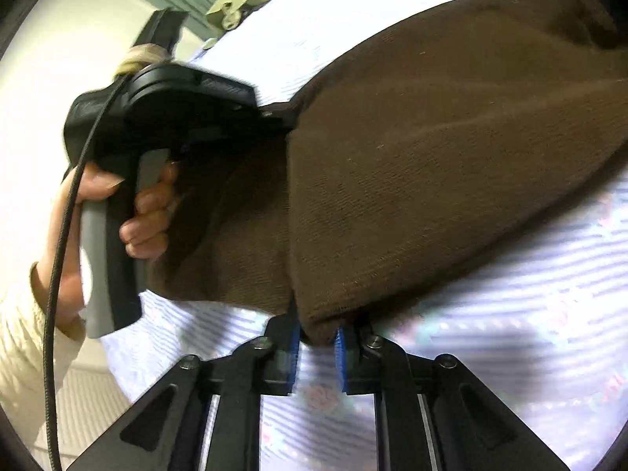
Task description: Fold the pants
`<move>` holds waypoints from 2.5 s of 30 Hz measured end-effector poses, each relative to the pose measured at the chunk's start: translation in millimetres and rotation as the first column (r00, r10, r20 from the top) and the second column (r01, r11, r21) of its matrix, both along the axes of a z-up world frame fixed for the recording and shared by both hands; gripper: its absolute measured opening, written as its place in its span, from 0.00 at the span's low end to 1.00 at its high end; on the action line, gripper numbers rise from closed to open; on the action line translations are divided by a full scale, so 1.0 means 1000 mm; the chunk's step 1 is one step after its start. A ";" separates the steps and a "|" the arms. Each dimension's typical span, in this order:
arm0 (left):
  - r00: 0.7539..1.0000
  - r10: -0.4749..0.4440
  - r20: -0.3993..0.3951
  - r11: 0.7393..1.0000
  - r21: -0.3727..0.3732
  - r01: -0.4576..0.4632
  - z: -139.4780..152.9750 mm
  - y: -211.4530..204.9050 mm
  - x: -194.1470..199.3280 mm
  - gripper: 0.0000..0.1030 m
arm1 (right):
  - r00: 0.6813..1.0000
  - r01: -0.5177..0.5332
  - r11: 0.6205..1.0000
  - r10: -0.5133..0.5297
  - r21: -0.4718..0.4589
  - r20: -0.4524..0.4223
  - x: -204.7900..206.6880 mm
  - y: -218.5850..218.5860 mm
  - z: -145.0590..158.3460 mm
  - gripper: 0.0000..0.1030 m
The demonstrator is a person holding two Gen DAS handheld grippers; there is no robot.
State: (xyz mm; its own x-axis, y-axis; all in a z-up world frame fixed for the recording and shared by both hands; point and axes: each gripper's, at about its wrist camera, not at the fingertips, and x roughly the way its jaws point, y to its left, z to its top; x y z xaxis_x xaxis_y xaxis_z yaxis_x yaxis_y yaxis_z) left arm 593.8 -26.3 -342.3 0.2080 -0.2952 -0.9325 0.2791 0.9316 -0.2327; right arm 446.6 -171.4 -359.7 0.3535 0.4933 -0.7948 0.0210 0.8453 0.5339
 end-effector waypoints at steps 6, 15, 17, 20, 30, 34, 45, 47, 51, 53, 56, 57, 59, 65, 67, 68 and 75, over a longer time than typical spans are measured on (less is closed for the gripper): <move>0.941 -0.174 0.289 0.985 0.060 0.164 0.075 -0.016 -0.068 0.56 | 0.971 0.190 0.965 -0.158 -0.180 0.179 -0.046 -0.059 0.068 0.63; 0.951 -0.159 0.266 0.986 -0.008 0.167 0.045 -0.059 -0.106 0.41 | 0.865 0.465 0.820 -0.340 -0.335 0.369 0.005 -0.190 0.101 0.88; 0.960 -0.156 0.233 0.986 -0.019 0.165 0.030 -0.067 -0.102 0.37 | 0.875 0.450 0.823 -0.330 -0.347 0.354 0.024 -0.198 0.091 0.88; 0.968 -0.137 0.209 0.990 -0.007 0.142 0.012 -0.075 -0.102 0.34 | 0.892 0.421 0.833 -0.309 -0.358 0.329 0.050 -0.200 0.075 0.88; 0.969 -0.132 0.210 0.991 0.033 0.128 0.000 -0.083 -0.109 0.33 | 0.936 0.324 0.789 -0.189 -0.522 0.296 0.091 -0.203 0.040 0.87; 0.972 -0.125 0.201 0.992 0.030 0.122 -0.003 -0.087 -0.108 0.32 | 0.912 0.405 0.855 -0.350 -0.324 0.215 0.080 -0.247 0.013 0.87; 0.969 -0.134 0.208 0.990 0.066 0.123 -0.008 -0.096 -0.112 0.32 | 0.899 0.438 0.894 -0.431 -0.099 0.081 0.083 -0.260 -0.024 0.50; 0.968 -0.144 0.206 0.989 0.075 0.131 -0.007 -0.098 -0.111 0.32 | 0.886 0.460 0.886 -0.455 -0.058 0.088 0.073 -0.262 -0.011 0.40; 0.967 -0.179 0.179 0.984 0.025 0.178 -0.004 -0.104 -0.112 0.32 | 0.854 0.503 0.862 -0.483 -0.067 0.192 0.028 -0.258 0.039 0.37; 0.968 -0.188 0.165 0.982 0.005 0.190 -0.004 -0.105 -0.113 0.32 | 0.837 0.526 0.846 -0.497 -0.088 0.229 0.011 -0.257 0.054 0.37; 0.972 -0.188 0.141 0.982 0.022 0.187 -0.013 -0.111 -0.109 0.32 | 0.833 0.550 0.826 -0.529 -0.125 0.163 0.009 -0.265 0.037 0.37; 0.974 -0.182 0.135 0.983 0.025 0.180 -0.017 -0.112 -0.107 0.32 | 0.830 0.557 0.821 -0.545 -0.124 0.119 0.012 -0.268 0.026 0.37; 0.973 -0.187 0.135 0.982 0.033 0.184 -0.020 -0.115 -0.103 0.32 | 0.825 0.566 0.815 -0.558 -0.128 0.094 0.013 -0.270 0.015 0.37; 0.982 -0.175 0.070 0.985 0.004 0.175 -0.022 -0.110 -0.087 0.32 | 0.829 0.558 0.809 -0.537 -0.184 0.152 0.012 -0.251 0.048 0.37; 0.984 -0.176 0.033 0.984 0.020 0.175 -0.013 -0.112 -0.081 0.32 | 0.839 0.543 0.809 -0.513 -0.224 0.182 0.013 -0.239 0.069 0.37; 0.986 -0.164 0.028 0.986 0.010 0.164 -0.001 -0.111 -0.078 0.31 | 0.842 0.539 0.808 -0.505 -0.239 0.191 0.013 -0.234 0.076 0.37; 0.978 0.003 0.210 0.994 -0.110 0.021 0.113 -0.052 -0.095 0.18 | 0.855 0.508 0.801 -0.421 -0.317 0.304 0.001 -0.183 0.145 0.38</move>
State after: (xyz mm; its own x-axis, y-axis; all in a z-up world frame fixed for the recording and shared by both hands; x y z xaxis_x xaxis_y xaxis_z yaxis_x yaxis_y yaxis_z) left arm 498.9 -77.9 -229.1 0.3917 -0.3974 -0.8298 0.3411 0.9004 -0.2702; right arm 447.8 -354.7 -214.4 0.6398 -0.0914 -0.7631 0.3882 0.8953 0.2182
